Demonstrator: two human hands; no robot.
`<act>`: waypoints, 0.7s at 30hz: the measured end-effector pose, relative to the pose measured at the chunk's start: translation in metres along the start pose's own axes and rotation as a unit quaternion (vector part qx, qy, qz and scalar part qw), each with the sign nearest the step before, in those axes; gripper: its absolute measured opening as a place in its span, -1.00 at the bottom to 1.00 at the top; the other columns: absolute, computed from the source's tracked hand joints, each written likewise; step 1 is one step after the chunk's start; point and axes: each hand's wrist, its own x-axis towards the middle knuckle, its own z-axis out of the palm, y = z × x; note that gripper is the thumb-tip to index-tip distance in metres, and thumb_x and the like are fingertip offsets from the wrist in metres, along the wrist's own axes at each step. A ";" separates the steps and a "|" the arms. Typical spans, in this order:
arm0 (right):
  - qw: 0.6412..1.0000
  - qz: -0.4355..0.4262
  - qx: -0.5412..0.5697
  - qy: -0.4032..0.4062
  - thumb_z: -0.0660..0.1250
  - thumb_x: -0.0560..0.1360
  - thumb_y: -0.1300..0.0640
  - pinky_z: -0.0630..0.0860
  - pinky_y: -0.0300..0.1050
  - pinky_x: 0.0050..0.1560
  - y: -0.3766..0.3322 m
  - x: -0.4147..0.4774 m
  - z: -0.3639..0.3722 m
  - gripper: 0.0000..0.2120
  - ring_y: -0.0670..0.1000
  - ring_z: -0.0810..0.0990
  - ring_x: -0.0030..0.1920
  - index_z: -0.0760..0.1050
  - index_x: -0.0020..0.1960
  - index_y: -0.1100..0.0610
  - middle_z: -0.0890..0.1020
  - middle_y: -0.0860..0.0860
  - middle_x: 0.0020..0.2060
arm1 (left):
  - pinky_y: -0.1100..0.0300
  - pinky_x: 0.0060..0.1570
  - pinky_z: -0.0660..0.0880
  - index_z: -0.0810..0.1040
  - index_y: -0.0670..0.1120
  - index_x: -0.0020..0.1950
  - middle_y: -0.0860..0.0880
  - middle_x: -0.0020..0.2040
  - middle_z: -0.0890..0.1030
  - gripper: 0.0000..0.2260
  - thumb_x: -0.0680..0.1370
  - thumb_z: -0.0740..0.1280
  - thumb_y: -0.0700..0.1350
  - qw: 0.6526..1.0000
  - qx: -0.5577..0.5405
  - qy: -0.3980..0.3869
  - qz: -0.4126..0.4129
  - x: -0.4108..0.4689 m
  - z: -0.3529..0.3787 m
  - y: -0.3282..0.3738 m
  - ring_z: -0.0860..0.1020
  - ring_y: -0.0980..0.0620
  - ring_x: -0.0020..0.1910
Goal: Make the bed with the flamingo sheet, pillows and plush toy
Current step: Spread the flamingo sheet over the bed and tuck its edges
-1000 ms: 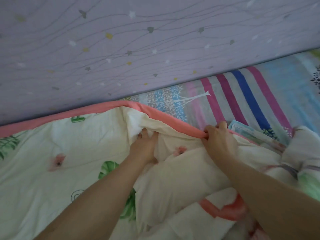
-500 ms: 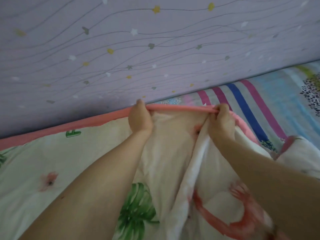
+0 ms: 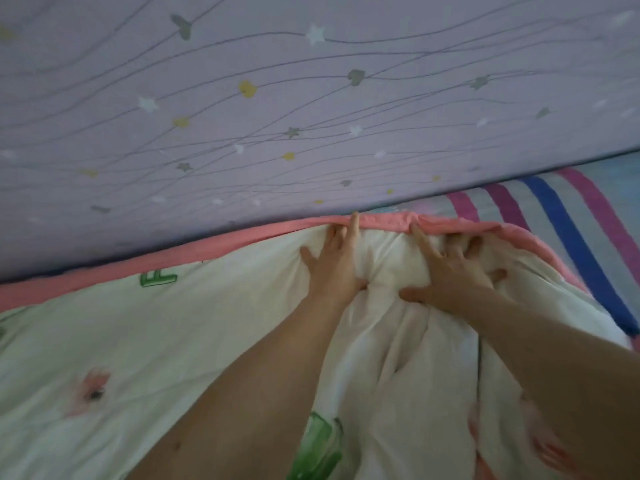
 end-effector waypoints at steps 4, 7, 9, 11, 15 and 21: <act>1.000 0.005 -0.011 0.013 0.49 0.14 -0.36 0.15 0.53 0.26 -0.010 0.016 -0.009 0.29 0.47 -0.20 0.44 -0.60 0.28 -0.39 -0.37 0.17 0.47 | -0.44 0.32 -0.12 -0.38 0.19 0.48 0.02 0.56 -0.16 0.06 0.42 0.46 -0.10 1.000 0.016 0.013 -0.001 0.000 0.005 0.000 -0.15 0.04 0.54; 0.996 -0.057 -0.057 0.030 0.48 0.21 -0.31 0.21 0.52 0.24 -0.009 0.015 -0.006 0.22 0.43 -0.21 0.46 -0.53 0.33 -0.39 -0.42 -0.03 0.47 | -0.50 0.28 -0.12 -0.36 0.25 0.47 0.11 0.54 -0.28 0.04 0.43 0.46 -0.11 0.999 0.050 0.020 0.007 0.001 0.009 0.001 -0.18 0.00 0.54; 0.988 -0.097 -0.112 0.037 0.38 0.32 -0.33 0.16 0.52 0.27 -0.007 0.011 -0.002 0.06 0.28 -0.26 0.50 -0.42 0.41 -0.35 -0.37 -0.11 0.50 | -0.52 0.24 -0.12 -0.27 0.24 0.50 0.15 0.54 -0.28 -0.01 0.43 0.46 -0.10 0.998 0.063 0.011 0.006 0.005 0.010 0.004 -0.18 -0.02 0.54; 0.985 -0.108 -0.136 0.021 0.32 0.37 -0.33 0.09 0.51 0.30 -0.008 0.012 -0.002 -0.02 0.18 -0.28 0.52 -0.36 0.45 -0.32 -0.33 -0.11 0.51 | -0.54 0.23 -0.12 -0.12 0.20 0.53 0.17 0.54 -0.25 -0.10 0.43 0.46 -0.08 0.997 0.077 -0.003 -0.001 0.009 0.008 0.006 -0.20 -0.02 0.54; 0.988 -0.069 -0.135 -0.030 0.45 0.35 -0.17 0.03 0.49 0.34 -0.026 0.023 -0.008 0.07 0.27 -0.23 0.51 -0.30 0.51 -0.19 -0.32 0.02 0.52 | -0.56 0.22 -0.11 -0.05 0.17 0.54 0.16 0.55 -0.24 -0.15 0.45 0.44 -0.12 0.995 0.086 -0.042 -0.017 0.010 0.003 0.010 -0.23 -0.02 0.53; 0.976 -0.157 -0.129 0.077 0.00 0.61 0.18 0.28 0.16 0.36 -0.063 -0.004 0.023 -0.44 0.12 0.01 0.51 -0.11 0.55 0.08 -0.09 0.05 0.54 | -0.51 0.27 -0.15 0.00 0.16 0.54 0.13 0.56 -0.21 -0.43 0.61 0.19 -0.08 0.997 0.065 -0.038 -0.016 0.008 -0.001 0.011 -0.22 0.00 0.54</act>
